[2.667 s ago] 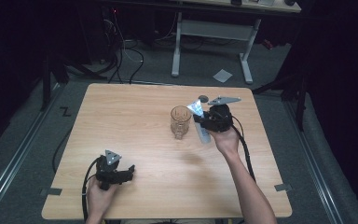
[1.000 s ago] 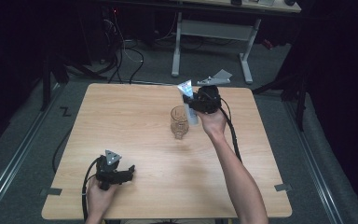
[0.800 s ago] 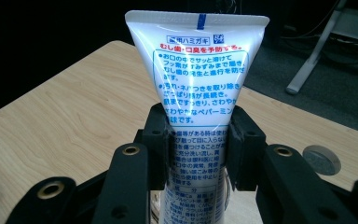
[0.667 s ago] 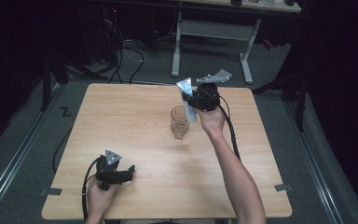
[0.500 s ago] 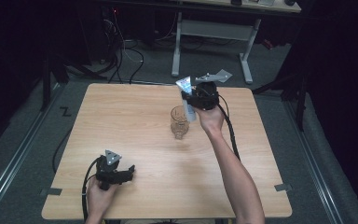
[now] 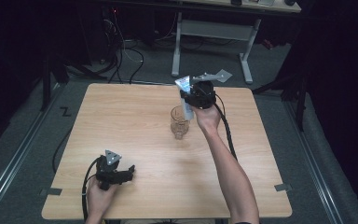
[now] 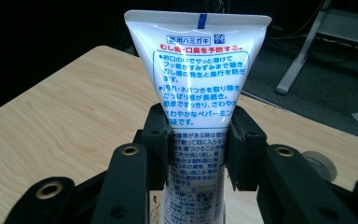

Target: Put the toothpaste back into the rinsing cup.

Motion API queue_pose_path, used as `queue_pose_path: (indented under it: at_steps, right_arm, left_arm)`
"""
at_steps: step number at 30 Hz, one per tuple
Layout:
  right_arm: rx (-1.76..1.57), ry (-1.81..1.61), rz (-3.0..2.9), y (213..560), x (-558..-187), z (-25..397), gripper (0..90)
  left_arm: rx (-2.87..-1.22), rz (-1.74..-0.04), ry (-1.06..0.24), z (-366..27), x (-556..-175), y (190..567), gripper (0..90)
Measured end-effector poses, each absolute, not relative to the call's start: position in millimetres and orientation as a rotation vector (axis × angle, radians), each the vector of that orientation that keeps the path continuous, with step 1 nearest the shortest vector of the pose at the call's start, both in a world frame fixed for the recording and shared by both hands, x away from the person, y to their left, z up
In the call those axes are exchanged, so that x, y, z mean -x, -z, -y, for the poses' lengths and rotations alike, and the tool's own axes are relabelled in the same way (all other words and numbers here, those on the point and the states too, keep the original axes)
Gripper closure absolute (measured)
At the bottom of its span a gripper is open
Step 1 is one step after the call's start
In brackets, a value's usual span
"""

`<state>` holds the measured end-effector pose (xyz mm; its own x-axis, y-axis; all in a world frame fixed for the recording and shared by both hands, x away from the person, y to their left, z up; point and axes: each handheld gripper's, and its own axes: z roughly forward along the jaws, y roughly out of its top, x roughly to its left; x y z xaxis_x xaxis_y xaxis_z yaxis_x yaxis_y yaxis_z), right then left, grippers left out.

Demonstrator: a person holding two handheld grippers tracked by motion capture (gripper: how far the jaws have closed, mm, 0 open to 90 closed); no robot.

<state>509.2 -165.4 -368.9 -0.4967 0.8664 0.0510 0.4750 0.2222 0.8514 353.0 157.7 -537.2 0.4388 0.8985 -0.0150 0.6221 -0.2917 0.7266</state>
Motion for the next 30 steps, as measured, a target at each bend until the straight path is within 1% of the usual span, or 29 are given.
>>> queue_pose_path:
  at_steps: [30]
  right_arm:
    - [-1.219, -1.164, -2.089, 381, -514, 152, 64.0]
  left_arm:
    - [-2.023, -1.274, -0.531, -158, -353, 537, 14.3]
